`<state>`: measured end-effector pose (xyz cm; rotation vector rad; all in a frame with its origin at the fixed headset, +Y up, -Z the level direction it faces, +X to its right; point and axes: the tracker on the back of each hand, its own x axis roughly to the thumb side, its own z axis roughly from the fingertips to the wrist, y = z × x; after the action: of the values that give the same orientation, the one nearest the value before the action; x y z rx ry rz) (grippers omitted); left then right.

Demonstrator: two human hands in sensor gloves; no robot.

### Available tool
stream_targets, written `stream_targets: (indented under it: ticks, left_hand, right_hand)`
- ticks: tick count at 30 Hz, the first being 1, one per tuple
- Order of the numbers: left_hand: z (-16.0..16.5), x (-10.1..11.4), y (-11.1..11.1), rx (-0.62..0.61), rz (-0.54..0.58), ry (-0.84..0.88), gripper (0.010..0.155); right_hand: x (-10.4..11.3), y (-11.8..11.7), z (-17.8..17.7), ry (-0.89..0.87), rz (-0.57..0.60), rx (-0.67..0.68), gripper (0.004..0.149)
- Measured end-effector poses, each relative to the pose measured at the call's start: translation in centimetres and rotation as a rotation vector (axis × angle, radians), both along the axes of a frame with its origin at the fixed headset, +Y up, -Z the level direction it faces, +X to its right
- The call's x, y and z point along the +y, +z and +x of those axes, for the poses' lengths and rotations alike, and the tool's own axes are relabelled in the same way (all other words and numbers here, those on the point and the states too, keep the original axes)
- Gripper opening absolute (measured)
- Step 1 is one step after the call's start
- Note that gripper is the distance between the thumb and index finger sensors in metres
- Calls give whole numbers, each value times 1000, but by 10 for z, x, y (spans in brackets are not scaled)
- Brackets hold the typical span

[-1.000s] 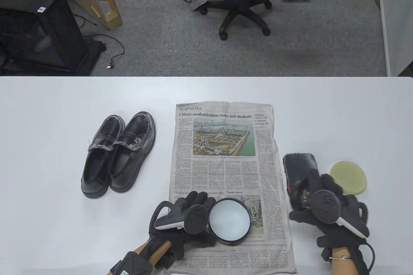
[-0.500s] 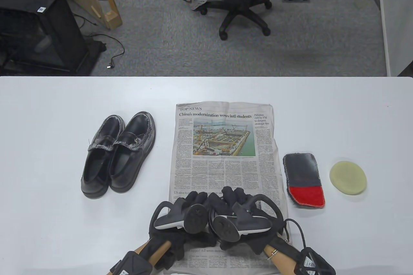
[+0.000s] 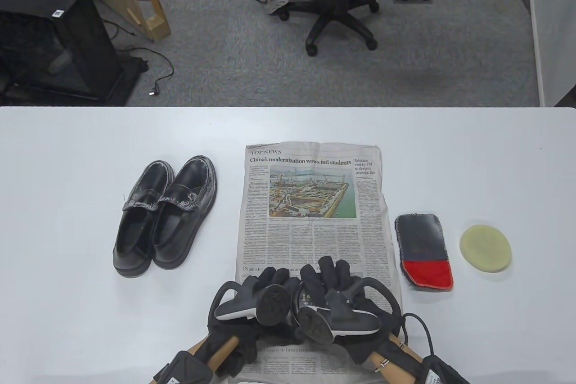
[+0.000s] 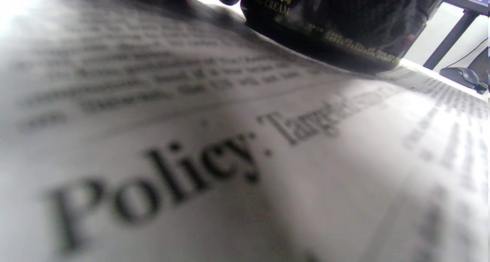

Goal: Dip and apply leather care cream with polishing sponge on shoes

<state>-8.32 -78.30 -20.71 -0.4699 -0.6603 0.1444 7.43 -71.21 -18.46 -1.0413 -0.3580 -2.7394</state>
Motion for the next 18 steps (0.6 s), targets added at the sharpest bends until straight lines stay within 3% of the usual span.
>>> stream_targets:
  ticks: [3,5,9,12,15,18]
  left_hand:
    - [0,0,0,1,0,-1,106]
    - [0,0,0,2,2,-2,106]
    - [0,0,0,4,1,-3,105]
    - [0,0,0,3,-1,-3,105]
    - [0,0,0,3,-3,-1,105]
    - [0,0,0,4,-1,-2,105]
  right_hand:
    - [-3,-3,1,2,-27,-16,97]
    - [-7,-4,-4,72,107,-53,105]
    - [-16,-5,-18,234,234,-100,107]
    - [-6,-7,-19,169,168,-115,105]
    - [4,-6,-8,-30,16,-14,94]
    - [-4,-4,-5,-9,-51,-22,90]
